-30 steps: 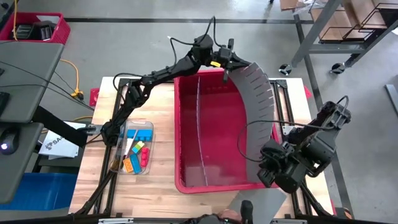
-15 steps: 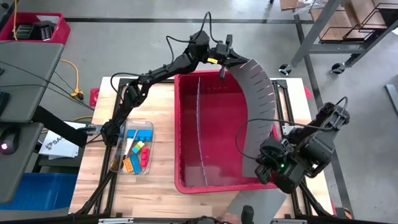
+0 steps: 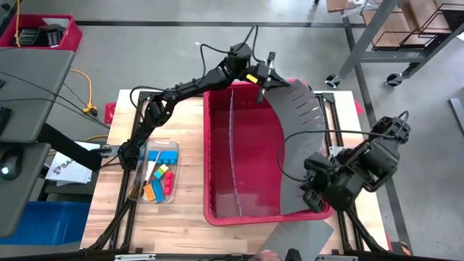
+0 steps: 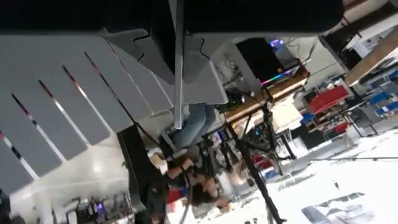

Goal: Sort Items/Unsort Items

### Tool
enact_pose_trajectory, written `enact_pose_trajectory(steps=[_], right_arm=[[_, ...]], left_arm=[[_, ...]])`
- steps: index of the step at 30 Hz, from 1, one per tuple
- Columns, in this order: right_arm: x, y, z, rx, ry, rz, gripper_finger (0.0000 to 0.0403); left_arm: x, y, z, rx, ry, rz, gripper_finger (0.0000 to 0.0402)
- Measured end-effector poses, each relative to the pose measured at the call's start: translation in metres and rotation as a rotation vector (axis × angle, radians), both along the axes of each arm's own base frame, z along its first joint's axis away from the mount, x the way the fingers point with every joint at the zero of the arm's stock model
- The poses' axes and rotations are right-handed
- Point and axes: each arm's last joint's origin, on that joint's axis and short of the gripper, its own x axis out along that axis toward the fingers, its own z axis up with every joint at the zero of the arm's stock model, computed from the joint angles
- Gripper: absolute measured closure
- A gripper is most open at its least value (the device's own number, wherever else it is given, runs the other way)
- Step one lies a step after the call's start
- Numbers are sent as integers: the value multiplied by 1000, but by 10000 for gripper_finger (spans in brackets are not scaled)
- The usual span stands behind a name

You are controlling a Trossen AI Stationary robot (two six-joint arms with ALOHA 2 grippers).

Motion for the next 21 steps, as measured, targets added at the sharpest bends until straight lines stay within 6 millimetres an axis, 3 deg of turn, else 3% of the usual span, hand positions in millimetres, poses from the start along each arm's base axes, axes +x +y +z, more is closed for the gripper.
enact_pose_trajectory(steps=[5, 11, 14, 21], right_arm=[[8, -18, 3, 3, 11, 20, 403], [2, -37, 9, 31, 5, 14, 403], [-15, -44, 1, 84, 54, 8, 403], [-78, -52, -25, 254, 187, -3, 403]], left_arm=[[1, 2, -12, -5, 33, 4, 401], [-4, 13, -5, -4, -31, 25, 401], [-6, 17, -1, -43, -56, 29, 401], [-7, 19, 0, -82, -50, 50, 401]])
